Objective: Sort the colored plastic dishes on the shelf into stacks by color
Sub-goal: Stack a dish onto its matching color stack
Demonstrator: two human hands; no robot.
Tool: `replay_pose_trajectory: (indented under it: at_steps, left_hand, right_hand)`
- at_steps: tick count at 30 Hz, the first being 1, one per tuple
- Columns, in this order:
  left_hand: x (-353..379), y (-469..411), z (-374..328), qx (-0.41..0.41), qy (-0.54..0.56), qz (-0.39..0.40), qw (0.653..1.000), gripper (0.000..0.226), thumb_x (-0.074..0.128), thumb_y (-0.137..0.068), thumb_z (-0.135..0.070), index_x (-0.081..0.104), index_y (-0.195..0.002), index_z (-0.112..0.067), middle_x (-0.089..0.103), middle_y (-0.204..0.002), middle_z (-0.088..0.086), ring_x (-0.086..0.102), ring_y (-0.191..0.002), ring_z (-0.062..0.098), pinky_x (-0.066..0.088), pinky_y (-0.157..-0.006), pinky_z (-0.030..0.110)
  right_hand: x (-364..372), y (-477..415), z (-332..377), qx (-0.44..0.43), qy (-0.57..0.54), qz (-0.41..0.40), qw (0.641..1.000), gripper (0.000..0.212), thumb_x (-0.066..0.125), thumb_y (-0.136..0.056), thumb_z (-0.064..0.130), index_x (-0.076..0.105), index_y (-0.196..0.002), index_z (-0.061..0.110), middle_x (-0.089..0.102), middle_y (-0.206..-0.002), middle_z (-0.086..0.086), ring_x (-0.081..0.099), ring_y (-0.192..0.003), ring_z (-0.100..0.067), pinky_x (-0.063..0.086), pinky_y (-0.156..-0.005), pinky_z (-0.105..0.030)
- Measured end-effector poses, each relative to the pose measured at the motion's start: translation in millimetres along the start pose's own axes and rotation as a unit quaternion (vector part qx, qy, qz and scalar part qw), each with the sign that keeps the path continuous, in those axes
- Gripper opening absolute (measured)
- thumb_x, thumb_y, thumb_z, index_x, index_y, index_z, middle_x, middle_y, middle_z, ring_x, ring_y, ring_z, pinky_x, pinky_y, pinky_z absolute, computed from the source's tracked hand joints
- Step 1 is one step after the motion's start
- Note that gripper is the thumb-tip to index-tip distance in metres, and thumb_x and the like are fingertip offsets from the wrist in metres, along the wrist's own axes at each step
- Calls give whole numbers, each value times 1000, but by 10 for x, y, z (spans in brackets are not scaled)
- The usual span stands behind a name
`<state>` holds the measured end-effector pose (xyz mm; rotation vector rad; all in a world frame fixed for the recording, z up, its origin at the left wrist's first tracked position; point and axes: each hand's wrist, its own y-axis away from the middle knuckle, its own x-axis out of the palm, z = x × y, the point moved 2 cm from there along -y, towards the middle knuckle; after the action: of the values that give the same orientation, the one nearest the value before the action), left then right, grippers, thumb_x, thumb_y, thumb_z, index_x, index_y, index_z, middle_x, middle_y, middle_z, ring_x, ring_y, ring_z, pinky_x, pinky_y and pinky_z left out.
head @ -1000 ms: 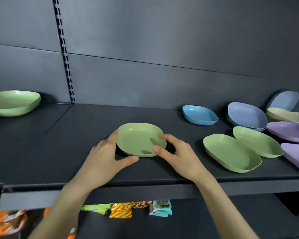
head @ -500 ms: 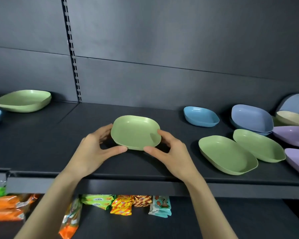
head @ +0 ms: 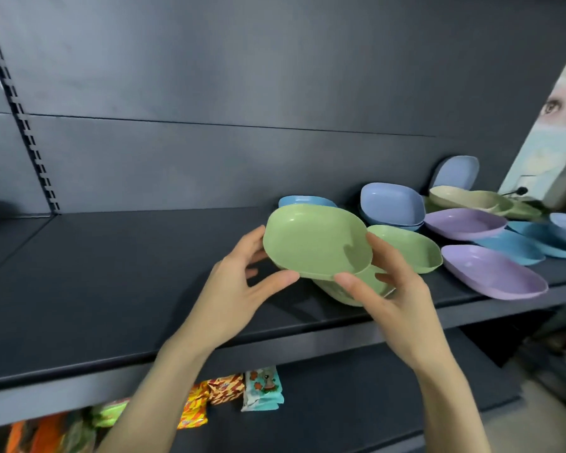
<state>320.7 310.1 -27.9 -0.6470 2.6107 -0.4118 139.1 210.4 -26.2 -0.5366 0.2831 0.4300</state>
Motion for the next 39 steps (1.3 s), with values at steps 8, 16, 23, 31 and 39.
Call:
replay_pose_trajectory:
  at_steps: [8, 16, 23, 31, 39]
  left_hand:
    - [513, -411, 76, -10, -22, 75, 997, 65, 67, -70, -47, 42, -130, -38, 48, -120, -36, 39, -113, -23, 31, -88, 1]
    - [527, -500, 198, -69, -17, 130, 989, 67, 72, -66, -41, 48, -128, -31, 55, -126, -20, 49, -122, 0, 37, -107, 24]
    - [418, -361, 233, -74, -63, 44, 994, 52, 77, -68, -33, 55, -116, -34, 60, -116, -16, 57, -106, -5, 47, -83, 7]
    - [282, -191, 298, -108, -88, -69, 988, 67, 72, -57, -46, 60, -119, -23, 58, -117, -5, 59, -104, 5, 48, -84, 13]
    - [267, -150, 277, -131, -56, -60, 988, 75, 73, -50, -49, 56, -120, -27, 64, -112, -7, 63, -100, 3, 52, -87, 21]
  right_hand:
    - [-408, -99, -447, 41, -24, -13, 999, 61, 73, -65, 49, 55, -122, 36, 63, -115, 25, 53, -114, 6, 38, -84, -1]
    - [-345, -25, -723, 71, 21, -17, 997, 73, 68, -59, 66, 51, -126, 41, 63, -115, 15, 52, -117, -8, 46, -97, -33]
    - [-290, -123, -619, 59, -34, 36, 997, 62, 79, -72, 34, 54, -128, 36, 65, -108, 28, 57, -107, 8, 45, -90, -12]
    - [-80, -445, -588, 34, -97, 153, 983, 58, 75, -79, 14, 52, -131, 25, 67, -117, 13, 60, -113, -6, 47, -101, -40]
    - [-72, -440, -697, 66, -85, 134, 985, 62, 82, -69, 24, 59, -127, 21, 46, -144, 3, 47, -118, 14, 39, -105, -20]
